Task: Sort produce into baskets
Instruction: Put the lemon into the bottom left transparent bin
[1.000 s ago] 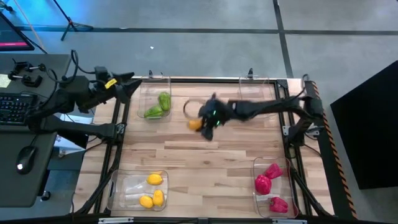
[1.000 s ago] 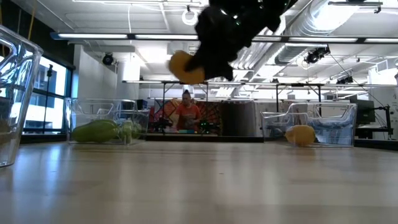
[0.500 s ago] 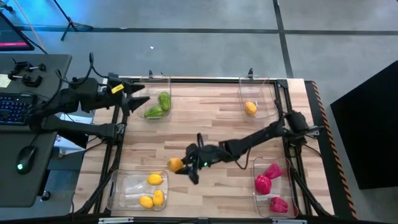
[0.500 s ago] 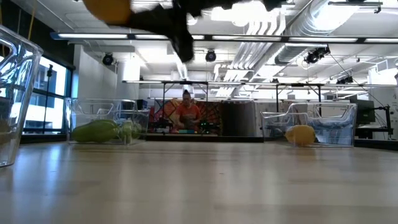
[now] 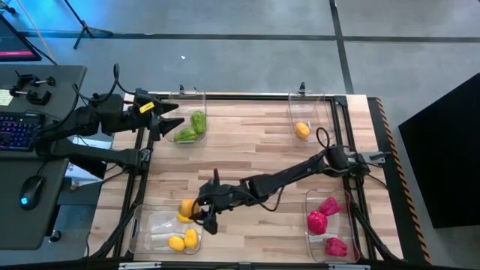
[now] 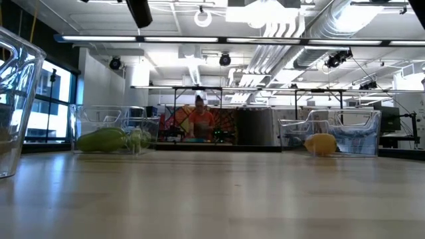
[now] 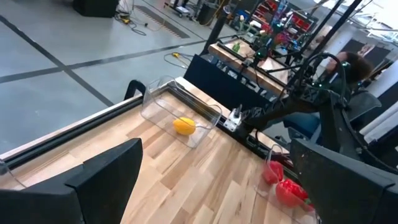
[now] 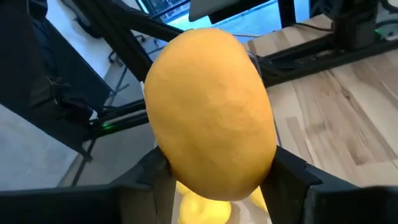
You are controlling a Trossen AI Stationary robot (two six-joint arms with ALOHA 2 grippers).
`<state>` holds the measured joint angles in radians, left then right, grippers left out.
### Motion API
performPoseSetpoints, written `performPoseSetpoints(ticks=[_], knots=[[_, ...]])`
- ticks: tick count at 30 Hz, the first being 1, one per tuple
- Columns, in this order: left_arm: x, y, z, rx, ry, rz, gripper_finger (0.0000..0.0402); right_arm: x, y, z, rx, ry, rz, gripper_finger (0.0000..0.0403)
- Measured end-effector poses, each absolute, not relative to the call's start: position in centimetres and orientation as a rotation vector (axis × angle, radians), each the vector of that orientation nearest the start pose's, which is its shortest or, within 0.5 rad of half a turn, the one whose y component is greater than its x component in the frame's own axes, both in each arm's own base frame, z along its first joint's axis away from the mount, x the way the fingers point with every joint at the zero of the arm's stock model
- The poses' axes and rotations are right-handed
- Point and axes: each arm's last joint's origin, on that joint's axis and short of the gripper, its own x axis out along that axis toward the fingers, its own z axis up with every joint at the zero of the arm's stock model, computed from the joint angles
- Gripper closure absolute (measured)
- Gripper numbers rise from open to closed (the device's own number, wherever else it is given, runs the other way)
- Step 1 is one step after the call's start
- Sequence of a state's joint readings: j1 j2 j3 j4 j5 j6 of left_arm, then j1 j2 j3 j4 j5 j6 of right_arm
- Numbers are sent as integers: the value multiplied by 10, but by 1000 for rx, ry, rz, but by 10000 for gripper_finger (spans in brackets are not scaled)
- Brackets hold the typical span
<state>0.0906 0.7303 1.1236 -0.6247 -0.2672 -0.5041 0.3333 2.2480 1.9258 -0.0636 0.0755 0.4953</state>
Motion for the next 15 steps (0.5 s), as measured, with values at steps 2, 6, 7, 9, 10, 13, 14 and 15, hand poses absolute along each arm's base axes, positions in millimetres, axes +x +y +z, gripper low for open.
performPoseSetpoints(ticks=[2,6,7,9,10,13,14,15], knots=[[119,18,407,-476,137,407,7,501,169,250,385,429,159,228],[119,18,407,-489,134,408,7,504,163,250,402,419,183,208],[119,18,407,-494,133,408,7,505,162,251,402,410,188,202],[119,18,407,-494,133,408,7,505,162,252,403,405,196,190],[119,18,407,-495,133,408,7,505,162,252,405,402,207,184],[119,18,407,-495,133,408,7,506,166,251,416,389,254,165],[119,18,407,-495,133,409,7,506,167,250,418,395,273,159],[119,18,407,-495,133,409,7,508,169,246,424,395,283,152]])
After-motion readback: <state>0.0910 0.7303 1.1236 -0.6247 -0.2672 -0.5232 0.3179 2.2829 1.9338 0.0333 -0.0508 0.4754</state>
